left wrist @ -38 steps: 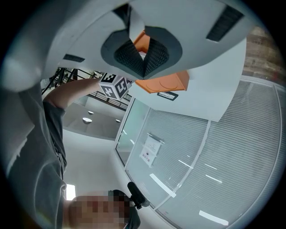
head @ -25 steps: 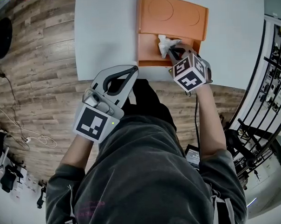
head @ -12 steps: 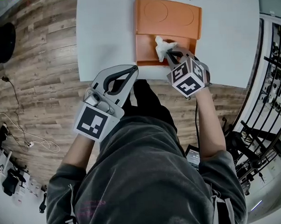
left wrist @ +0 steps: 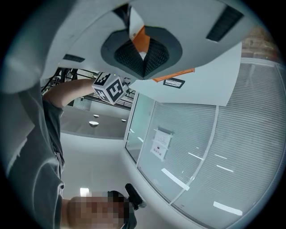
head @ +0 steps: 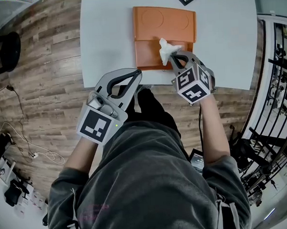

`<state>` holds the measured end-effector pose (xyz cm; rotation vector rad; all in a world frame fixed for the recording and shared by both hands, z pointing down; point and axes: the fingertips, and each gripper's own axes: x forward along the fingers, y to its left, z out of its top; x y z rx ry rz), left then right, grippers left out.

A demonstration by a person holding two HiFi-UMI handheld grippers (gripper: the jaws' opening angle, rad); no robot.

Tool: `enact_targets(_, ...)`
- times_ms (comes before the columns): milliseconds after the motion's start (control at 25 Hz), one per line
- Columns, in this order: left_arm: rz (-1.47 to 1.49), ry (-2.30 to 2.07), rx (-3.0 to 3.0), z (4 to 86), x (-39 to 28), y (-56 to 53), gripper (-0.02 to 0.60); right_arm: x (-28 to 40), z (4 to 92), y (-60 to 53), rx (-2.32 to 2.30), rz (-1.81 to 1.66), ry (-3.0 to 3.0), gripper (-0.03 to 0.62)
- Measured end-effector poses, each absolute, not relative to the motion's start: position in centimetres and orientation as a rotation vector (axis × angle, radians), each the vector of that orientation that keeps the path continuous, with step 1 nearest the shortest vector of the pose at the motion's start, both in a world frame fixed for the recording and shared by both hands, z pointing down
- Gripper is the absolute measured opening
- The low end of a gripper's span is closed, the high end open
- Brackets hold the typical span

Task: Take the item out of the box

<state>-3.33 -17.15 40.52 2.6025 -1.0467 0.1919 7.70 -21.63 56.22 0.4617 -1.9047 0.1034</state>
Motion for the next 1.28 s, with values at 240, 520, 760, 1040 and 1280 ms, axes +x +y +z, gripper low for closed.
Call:
enact_targets(240,0.196,-1.064,2.666,38.0,-2.7,-17.3,0.009,7.8,52.7,-22.1,0.531,0.06,-1.963,0.008)
enact_targets(520,0.204,-1.079,2.729,35.4,-2.4,-17.8,0.009,7.6,48.7,-23.1,0.606,0.005,-2.016,0.008)
enact_targets(760,0.193,-1.106,2.759,33.6,-2.7,-18.5,0.01,7.3,45.6,-23.9,0.67,-0.036,-2.067,0.008)
enact_targets(1040,0.181,-1.125,2.808,31.5,-2.6,-18.9,0.009,7.0,41.8,-24.5,0.741,-0.099,-2.13,0.008)
enact_targets(1280,0.162,-1.128,2.847,29.7,-2.1,-19.2,0.011,6.7,38.6,-24.8,0.792,-0.125,-2.192,0.008)
